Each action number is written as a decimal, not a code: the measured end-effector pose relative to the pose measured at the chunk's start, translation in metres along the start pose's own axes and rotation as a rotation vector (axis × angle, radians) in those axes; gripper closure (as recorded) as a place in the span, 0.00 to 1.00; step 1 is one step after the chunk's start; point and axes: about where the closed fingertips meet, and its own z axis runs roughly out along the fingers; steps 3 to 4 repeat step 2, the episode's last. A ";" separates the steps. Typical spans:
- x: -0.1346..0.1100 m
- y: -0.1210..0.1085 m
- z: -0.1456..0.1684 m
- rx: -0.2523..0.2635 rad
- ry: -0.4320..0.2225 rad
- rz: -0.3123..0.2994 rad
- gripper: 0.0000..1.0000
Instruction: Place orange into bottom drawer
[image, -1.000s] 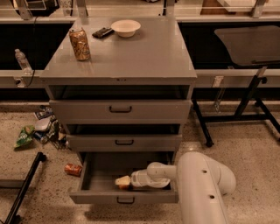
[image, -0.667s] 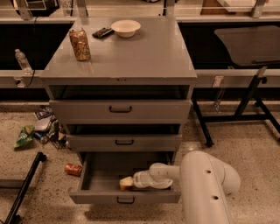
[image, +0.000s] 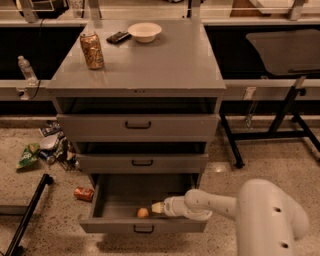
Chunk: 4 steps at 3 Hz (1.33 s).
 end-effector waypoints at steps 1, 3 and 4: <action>-0.007 0.008 -0.082 0.001 -0.106 -0.087 1.00; -0.017 0.026 -0.145 0.037 -0.226 -0.220 1.00; -0.017 0.026 -0.145 0.037 -0.226 -0.220 1.00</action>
Offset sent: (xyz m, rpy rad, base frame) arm -0.0509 -0.1287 0.1920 -0.0618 -0.5479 -0.0365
